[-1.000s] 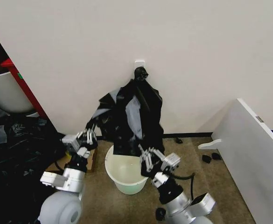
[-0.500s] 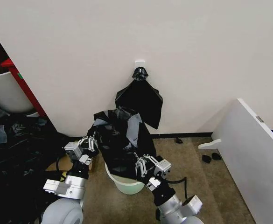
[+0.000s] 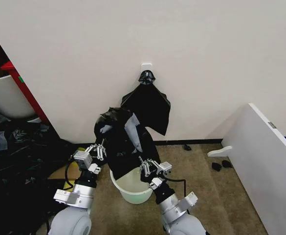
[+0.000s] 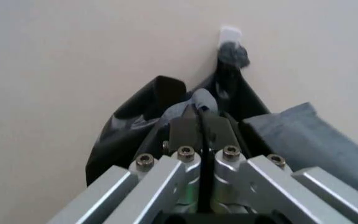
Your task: Place the garbage bag over the trash bin.
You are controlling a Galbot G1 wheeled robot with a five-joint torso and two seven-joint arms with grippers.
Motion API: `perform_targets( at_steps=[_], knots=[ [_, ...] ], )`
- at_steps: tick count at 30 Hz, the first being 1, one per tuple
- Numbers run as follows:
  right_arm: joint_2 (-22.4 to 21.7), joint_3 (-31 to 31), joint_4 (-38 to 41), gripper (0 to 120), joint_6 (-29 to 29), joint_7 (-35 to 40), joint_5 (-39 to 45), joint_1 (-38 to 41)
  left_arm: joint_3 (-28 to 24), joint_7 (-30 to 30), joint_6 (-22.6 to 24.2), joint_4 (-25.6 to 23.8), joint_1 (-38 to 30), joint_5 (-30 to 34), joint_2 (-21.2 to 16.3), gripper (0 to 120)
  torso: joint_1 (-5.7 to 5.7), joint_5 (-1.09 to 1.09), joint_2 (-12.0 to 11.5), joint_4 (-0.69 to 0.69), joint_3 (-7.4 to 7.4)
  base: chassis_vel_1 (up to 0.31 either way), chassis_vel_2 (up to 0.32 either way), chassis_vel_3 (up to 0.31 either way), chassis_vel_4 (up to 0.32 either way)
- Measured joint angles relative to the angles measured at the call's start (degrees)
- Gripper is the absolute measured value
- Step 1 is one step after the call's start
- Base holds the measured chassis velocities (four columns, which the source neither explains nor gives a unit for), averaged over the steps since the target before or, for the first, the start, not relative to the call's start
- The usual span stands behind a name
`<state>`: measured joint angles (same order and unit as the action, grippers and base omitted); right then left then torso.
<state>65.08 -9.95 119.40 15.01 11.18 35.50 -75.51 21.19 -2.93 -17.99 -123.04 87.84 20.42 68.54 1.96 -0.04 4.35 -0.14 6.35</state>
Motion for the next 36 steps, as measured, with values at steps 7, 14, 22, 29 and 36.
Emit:
perform_targets(
  at_steps=[7, 14, 22, 29, 36],
  knots=[
    [-0.9, -1.0, 1.8, 0, -4.1, 8.7, 3.5, -1.3, -1.0, 0.6, 0.4, 1.4, -0.2, -3.4, -2.9, 0, 0.0, 0.0, 0.0, 0.0, 0.0, 0.0, 0.0, 0.0, 0.0],
    [-2.0, -0.6, 2.6, 0, -8.7, 17.7, 2.7, -2.1, -1.9, -0.5, 2.1, 3.9, 0.3, -3.4, -3.4, 0, 0.0, 0.01, 0.0, 0.0, 0.0, 0.0, 0.0, 0.0, 0.0],
    [-7.4, 0.2, 4.1, 0, -10.8, 18.7, -6.1, -4.3, -5.3, -5.4, 4.2, 5.9, 2.2, -0.1, -1.1, 0, 0.0, 0.01, 0.0, 0.0, 0.0, 0.0, 0.0, 0.0, 0.0],
    [-10.6, -0.9, 5.6, 0, -13.9, 20.3, -6.8, -7.7, -5.8, -15.3, 3.7, 7.9, 4.7, -3.7, 0.7, 0, 0.0, 0.01, 0.0, 0.0, -0.01, 0.0, 0.0, 0.0, 0.0],
    [-12.4, -2.1, 7.1, 0, -18.3, 23.7, -5.0, -9.3, -5.4, -20.6, 5.3, 7.0, 8.4, -10.5, -1.5, 0, 0.0, 0.01, 0.0, 0.0, -0.01, 0.0, 0.0, 0.0, 0.0]
  ],
)
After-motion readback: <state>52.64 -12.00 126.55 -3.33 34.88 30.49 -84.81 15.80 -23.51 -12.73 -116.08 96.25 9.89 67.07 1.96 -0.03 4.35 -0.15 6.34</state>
